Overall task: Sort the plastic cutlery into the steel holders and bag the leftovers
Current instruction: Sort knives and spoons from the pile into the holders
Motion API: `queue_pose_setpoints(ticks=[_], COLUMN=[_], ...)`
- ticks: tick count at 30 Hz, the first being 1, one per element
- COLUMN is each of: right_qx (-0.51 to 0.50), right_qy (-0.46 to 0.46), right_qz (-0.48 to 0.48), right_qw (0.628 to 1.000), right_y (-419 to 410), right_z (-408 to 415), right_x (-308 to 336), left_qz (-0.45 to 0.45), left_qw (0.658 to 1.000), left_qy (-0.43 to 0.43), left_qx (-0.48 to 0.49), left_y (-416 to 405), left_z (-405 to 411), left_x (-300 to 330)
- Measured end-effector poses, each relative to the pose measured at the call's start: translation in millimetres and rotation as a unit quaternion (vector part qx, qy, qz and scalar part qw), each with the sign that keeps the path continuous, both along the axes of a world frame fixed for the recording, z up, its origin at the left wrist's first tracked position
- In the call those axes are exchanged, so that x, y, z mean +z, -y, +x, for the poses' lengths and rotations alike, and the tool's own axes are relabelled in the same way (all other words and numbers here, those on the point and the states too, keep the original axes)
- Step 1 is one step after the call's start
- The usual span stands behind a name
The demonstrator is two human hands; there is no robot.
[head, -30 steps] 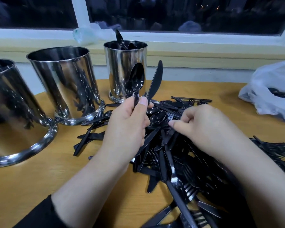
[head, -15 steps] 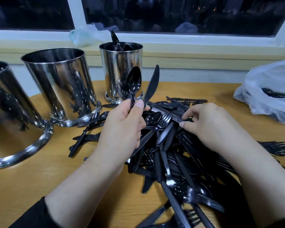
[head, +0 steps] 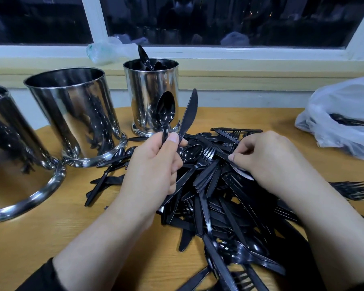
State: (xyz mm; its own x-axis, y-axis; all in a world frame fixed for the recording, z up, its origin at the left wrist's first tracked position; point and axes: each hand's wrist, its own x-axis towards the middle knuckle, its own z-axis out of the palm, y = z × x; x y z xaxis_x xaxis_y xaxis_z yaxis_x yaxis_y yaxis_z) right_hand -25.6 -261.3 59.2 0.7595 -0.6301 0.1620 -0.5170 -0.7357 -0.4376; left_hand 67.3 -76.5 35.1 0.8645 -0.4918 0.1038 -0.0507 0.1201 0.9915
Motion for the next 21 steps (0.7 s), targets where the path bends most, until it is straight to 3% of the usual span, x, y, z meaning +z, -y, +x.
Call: queue_pose_setpoints(ticks=[6, 12, 16, 21], right_qx=[-0.001, 0.06, 0.124, 0.221], right_qy=[0.106, 0.239, 0.246, 0.16], right_qz=[0.024, 0.078, 0.151, 0.152], right_qw=[0.994, 0.966, 0.949, 0.95], right_y=[2.1, -2.0, -9.2, -17.7], right_z=[-1.3, -2.0, -2.6, -9.4], right_x=[4.6, 6.5, 8.2, 11.6], left_qz=[-0.007, -0.011, 0.034, 0.117], left_qw=[1.0, 1.0, 0.99, 0.944], left_qy=[-0.013, 0.005, 0.126, 0.277], left_qx=[0.0, 0.004, 0.053, 0.131], left_y=[-0.4, -1.1, -5.9, -11.5], left_z=[0.1, -2.3, -1.6, 2.0], left_x=[1.5, 5.7, 10.7, 12.8])
